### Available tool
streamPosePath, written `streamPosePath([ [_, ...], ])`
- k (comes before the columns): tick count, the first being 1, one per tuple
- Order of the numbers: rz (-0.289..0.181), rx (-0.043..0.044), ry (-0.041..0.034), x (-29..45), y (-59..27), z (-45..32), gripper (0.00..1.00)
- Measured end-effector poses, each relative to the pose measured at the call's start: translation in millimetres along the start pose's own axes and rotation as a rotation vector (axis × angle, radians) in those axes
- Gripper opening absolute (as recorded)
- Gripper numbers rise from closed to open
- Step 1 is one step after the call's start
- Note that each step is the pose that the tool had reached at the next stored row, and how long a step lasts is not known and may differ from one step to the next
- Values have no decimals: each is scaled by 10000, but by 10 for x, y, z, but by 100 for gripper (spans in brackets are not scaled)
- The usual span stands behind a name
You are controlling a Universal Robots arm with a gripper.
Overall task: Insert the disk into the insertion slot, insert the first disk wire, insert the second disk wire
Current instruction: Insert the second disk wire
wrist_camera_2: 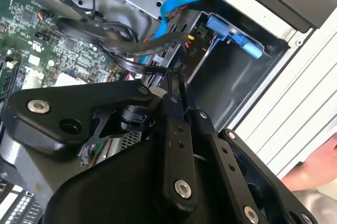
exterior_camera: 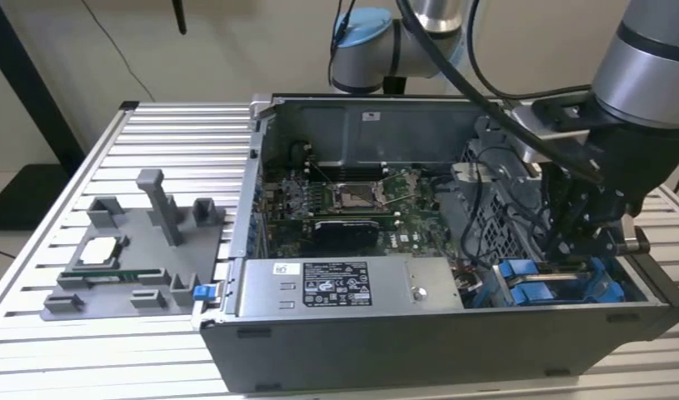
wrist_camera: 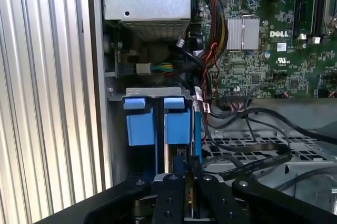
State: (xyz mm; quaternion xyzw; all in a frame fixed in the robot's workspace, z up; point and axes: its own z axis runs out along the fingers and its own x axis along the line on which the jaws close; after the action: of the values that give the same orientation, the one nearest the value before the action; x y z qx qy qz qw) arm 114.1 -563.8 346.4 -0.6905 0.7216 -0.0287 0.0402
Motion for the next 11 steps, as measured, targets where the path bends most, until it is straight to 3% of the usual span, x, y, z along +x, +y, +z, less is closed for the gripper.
streamPosePath([
  [11,316,13,30,1,1,23,0],
])
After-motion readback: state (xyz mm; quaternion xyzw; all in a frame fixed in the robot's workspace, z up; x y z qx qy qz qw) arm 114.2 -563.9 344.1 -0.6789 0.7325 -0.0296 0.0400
